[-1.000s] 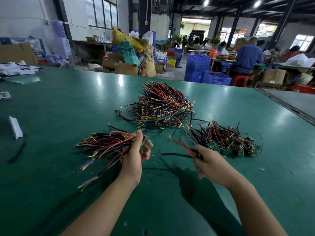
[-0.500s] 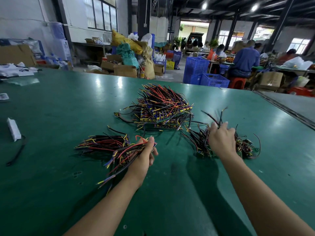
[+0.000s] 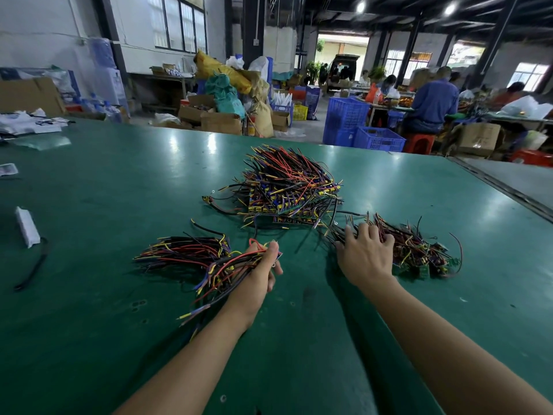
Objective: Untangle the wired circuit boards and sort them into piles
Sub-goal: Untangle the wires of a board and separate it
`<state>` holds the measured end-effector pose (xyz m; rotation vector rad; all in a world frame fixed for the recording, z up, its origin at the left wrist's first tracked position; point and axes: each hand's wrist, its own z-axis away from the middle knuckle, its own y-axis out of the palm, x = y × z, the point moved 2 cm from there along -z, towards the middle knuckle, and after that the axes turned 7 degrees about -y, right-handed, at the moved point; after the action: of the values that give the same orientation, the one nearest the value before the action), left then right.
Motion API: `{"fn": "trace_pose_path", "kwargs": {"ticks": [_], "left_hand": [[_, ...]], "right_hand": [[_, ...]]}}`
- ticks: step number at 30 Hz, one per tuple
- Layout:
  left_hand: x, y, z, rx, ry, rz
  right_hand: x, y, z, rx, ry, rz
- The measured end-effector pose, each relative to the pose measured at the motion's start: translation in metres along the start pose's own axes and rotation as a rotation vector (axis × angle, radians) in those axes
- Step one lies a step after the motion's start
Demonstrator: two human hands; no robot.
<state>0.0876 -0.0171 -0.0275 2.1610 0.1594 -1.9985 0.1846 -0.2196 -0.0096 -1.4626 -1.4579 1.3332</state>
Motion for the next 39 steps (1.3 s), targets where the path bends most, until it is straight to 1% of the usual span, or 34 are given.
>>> {"fn": "trace_pose_path", "kwargs": {"ticks": [2, 4, 7, 12, 16, 19, 21, 23, 26, 28, 29, 30, 31, 32, 33, 34, 35, 37, 38, 39], "left_hand": [[0.000, 0.000, 0.000, 0.002, -0.002, -0.014], [0.000, 0.001, 0.001, 0.003, -0.003, -0.030], [0.000, 0.000, 0.001, -0.022, 0.017, -0.025], [0.001, -0.003, 0.001, -0.026, 0.006, -0.031], [0.000, -0.002, 0.002, -0.024, 0.000, -0.040], [0.000, -0.001, 0.002, -0.014, 0.003, -0.010], [-0.001, -0.001, 0.002, -0.002, -0.004, -0.023], [-0.001, 0.000, 0.003, -0.008, -0.005, -0.058], [-0.003, 0.002, 0.003, 0.004, -0.028, 0.017], [-0.003, 0.003, 0.004, 0.038, -0.014, 0.004], [-0.004, 0.003, 0.005, 0.063, 0.011, -0.015], [-0.004, 0.003, 0.006, 0.088, 0.044, -0.035], [-0.004, 0.004, 0.007, 0.107, 0.078, -0.056], [-0.005, 0.005, 0.008, 0.121, 0.105, -0.075], [-0.007, 0.006, 0.010, 0.131, 0.132, -0.092], [-0.007, 0.007, 0.012, 0.137, 0.168, -0.125], [-0.006, 0.008, 0.013, 0.140, 0.219, -0.167], [-0.006, 0.009, 0.015, 0.152, 0.312, -0.217], [-0.006, 0.010, 0.017, 0.164, 0.339, -0.209], [-0.006, 0.011, 0.018, 0.171, 0.366, -0.200]], "right_hand": [[0.002, 0.003, -0.001, 0.049, -0.087, -0.075], [0.004, 0.006, -0.005, 0.151, -0.126, -0.137], [0.006, 0.007, -0.010, 0.271, -0.100, -0.164], [-0.009, 0.007, -0.014, 0.321, -0.036, -0.153], [-0.028, 0.010, -0.016, 0.305, 0.008, -0.134], [-0.043, 0.013, -0.017, 0.284, 0.038, -0.040], [-0.045, 0.012, -0.016, 0.195, 0.044, 0.077], [-0.041, 0.009, -0.014, 0.069, 0.039, 0.151], [-0.028, 0.003, -0.008, -0.064, 0.058, 0.075], [-0.012, -0.004, 0.005, -0.168, 0.051, -0.054], [-0.002, -0.009, 0.014, -0.259, 0.044, -0.155], [0.009, -0.016, 0.025, -0.363, 0.042, -0.293], [0.020, -0.023, 0.037, -0.433, 0.049, -0.486], [0.030, -0.028, 0.048, -0.424, 0.054, -0.736], [0.040, -0.032, 0.057, -0.329, 0.056, -0.993], [0.049, -0.034, 0.064, -0.187, 0.065, -1.209], [0.056, -0.034, 0.071, -0.042, 0.085, -1.373], [0.065, -0.032, 0.085, 0.228, 0.088, -1.622], [0.068, -0.032, 0.091, 0.329, 0.070, -1.703], [0.070, -0.031, 0.095, 0.394, 0.049, -1.753]]}}
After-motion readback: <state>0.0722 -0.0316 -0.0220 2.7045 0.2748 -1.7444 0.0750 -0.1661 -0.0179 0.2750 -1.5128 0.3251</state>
